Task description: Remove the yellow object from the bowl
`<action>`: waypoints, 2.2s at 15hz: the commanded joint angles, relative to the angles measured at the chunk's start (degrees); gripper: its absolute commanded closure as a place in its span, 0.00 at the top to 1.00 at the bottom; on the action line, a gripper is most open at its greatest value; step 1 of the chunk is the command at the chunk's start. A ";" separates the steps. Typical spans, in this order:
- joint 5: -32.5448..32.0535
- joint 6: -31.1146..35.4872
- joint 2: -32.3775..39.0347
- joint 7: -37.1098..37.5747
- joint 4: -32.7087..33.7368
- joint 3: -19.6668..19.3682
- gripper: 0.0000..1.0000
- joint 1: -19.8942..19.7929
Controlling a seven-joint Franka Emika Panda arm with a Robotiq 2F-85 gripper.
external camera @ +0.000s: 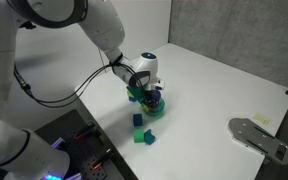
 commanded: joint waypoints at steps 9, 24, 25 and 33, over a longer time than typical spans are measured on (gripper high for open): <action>1.91 -1.51 -6.50 -3.44 -2.39 2.41 0.23 -1.41; 6.05 -4.62 -14.74 -6.36 0.07 -0.24 0.18 -5.62; 6.04 -4.61 -14.26 -6.38 0.50 -0.92 0.18 -6.26; 6.06 -4.73 -7.97 -6.80 3.59 -5.45 0.18 -12.28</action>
